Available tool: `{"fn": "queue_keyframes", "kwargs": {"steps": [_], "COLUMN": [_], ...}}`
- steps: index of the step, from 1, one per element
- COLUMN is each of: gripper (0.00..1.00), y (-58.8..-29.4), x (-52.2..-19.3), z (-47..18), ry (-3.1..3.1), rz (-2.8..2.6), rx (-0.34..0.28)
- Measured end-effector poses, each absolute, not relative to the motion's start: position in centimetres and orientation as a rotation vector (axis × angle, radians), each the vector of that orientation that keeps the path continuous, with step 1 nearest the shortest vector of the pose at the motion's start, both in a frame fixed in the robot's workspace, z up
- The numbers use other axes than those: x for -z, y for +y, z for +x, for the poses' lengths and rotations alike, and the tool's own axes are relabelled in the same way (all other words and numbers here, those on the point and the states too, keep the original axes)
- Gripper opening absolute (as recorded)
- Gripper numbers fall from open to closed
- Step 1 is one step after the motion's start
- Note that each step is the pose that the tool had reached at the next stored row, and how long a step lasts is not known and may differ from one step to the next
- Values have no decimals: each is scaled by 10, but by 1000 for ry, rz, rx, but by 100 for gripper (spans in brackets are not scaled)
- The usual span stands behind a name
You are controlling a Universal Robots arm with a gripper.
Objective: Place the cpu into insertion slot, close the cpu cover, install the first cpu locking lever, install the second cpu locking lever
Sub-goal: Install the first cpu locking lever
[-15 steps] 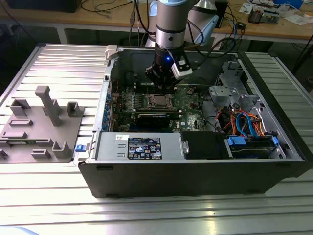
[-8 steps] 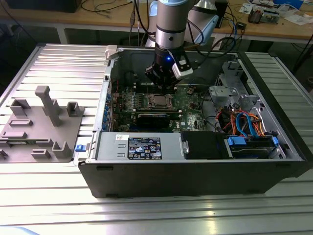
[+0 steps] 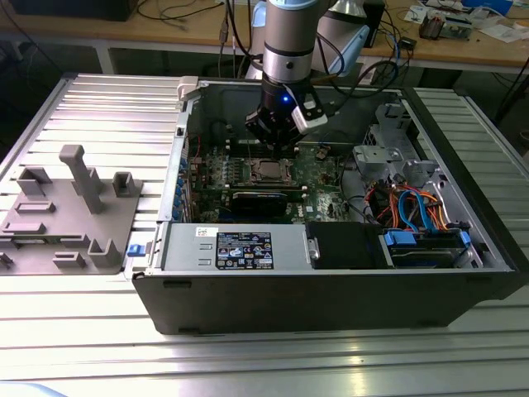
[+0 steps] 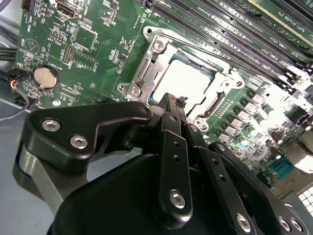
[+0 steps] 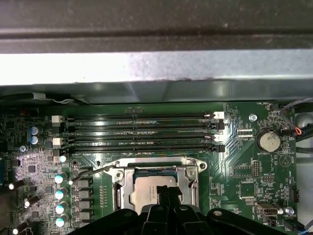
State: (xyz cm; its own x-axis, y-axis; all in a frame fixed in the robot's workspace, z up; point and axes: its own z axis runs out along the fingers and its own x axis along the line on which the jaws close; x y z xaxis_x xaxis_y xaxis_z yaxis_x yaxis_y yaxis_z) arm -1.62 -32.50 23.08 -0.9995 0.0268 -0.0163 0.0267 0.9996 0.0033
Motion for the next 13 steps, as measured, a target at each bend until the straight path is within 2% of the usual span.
{"fn": "queue_keyframes", "kwargs": {"steps": [13], "gripper": [11], "y": [-325], "x": [-231], "z": [-16], "ry": [3125], "rz": [-27], "rx": [-5]}}
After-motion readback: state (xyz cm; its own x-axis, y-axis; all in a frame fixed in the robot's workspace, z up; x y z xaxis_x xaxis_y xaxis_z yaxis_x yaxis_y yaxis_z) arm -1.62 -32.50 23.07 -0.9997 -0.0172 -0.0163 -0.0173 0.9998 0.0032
